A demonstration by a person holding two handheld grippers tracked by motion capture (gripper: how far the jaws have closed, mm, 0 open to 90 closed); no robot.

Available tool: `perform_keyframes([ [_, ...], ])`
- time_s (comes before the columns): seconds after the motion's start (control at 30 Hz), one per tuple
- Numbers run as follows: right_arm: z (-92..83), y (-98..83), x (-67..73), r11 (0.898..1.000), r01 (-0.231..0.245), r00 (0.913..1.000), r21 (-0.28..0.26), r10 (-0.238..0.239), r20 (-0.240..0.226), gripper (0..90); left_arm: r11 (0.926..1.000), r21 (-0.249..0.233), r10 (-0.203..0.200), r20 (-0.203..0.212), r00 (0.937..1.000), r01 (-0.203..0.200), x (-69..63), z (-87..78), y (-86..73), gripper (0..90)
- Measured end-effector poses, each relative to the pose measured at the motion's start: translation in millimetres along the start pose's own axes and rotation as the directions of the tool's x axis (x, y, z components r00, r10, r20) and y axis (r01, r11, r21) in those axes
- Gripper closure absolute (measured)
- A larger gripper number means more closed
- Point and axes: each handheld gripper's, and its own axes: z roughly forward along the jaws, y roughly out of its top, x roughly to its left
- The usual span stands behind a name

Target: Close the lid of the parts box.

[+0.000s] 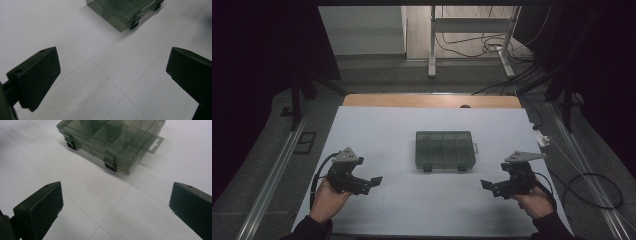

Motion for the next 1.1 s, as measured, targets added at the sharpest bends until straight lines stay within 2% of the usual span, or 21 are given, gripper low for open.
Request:
perform_keyframes([
  [0.33, -15.1, -16.5, 3.4, 1.000, -0.010, 0.9996, -0.008, 0.011, 0.027, 0.0, 0.9996, -0.017, -0.022, -0.017, 0.9996, 0.022, -4.5, -16.1, -17.3, 0.0],
  [0.7, -27.8, -30.8, 4.4, 0.999, -0.034, 0.9978, 0.012, 0.033, 0.058, 0.0, 0.9979, -0.048, -0.045, -0.051, 0.9977, 0.042, -7.8, -32.4, -31.8, 0.0],
  [0.83, -33.9, -36.7, 5.1, 0.998, -0.056, 0.9955, 0.029, 0.053, 0.078, 0.0, 0.9963, -0.069, -0.056, -0.068, 0.9961, 0.051, -9.0, -40.3, -36.5, 0.0],
  [1.1, -43.9, -42.9, 4.8, 0.995, -0.095, 0.9903, 0.031, 0.092, 0.104, 0.0, 0.9972, -0.049, -0.060, -0.088, 0.9943, 0.055, -10.7, -45.6, -40.1, 0.0],
])
